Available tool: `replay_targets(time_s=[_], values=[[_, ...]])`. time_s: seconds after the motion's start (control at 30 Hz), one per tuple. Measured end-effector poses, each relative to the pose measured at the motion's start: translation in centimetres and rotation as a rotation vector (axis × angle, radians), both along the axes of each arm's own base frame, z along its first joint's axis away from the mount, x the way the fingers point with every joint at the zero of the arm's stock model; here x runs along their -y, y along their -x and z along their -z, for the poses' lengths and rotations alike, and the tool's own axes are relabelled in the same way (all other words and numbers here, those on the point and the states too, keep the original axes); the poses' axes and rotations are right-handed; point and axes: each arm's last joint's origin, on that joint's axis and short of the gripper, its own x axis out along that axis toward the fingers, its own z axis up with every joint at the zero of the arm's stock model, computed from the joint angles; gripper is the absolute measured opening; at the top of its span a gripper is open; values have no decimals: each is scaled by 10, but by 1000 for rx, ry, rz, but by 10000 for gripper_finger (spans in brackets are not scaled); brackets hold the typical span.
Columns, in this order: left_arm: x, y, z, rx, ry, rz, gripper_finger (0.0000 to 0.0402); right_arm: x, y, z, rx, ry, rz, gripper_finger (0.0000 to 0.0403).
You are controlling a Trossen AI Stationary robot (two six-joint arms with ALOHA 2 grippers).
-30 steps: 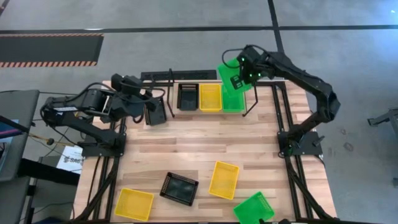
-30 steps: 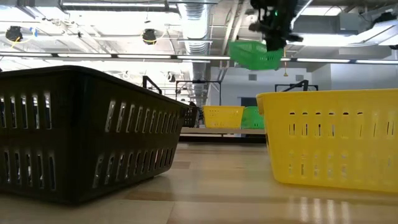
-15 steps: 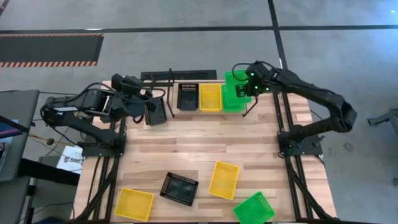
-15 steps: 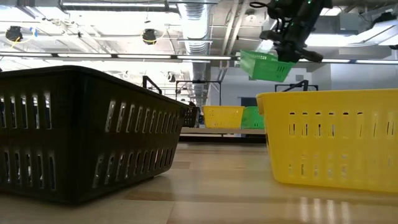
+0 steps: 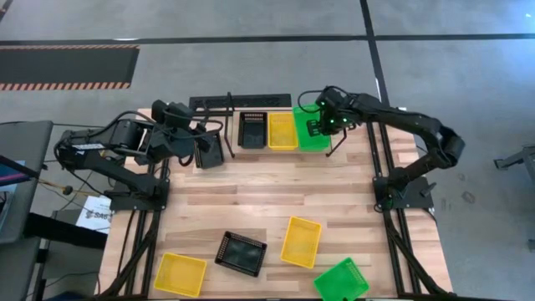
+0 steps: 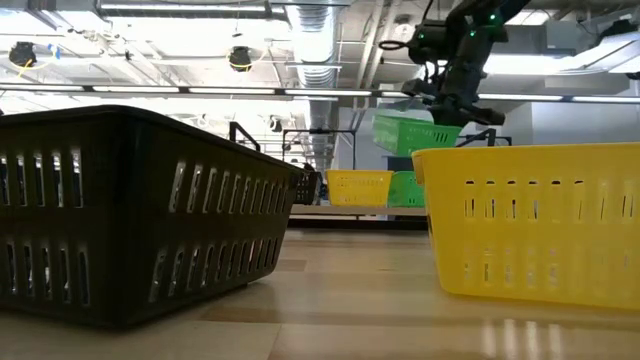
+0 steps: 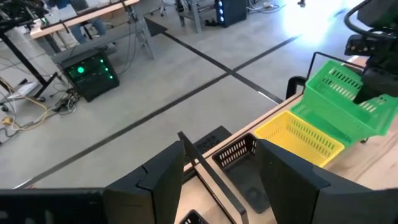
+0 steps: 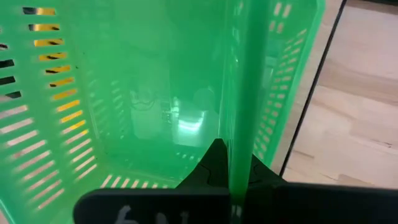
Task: Stack baskets on shelf by color
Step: Stack the left green bin on top of the green bin on the shelf
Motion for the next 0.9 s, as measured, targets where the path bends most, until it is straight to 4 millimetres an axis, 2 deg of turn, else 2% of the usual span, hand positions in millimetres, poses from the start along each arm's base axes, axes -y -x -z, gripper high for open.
replay_targets(time_s=[0.4, 0.7, 0.9], values=[[0, 0, 0, -6, -2, 3, 189, 8, 10, 2, -36, -26, 44, 0], [0, 0, 0, -6, -3, 3, 189, 8, 10, 3, -36, -20, 32, 0], [0, 0, 0, -6, -3, 3, 189, 5, 14, 27, -50, -70, 39, 0]])
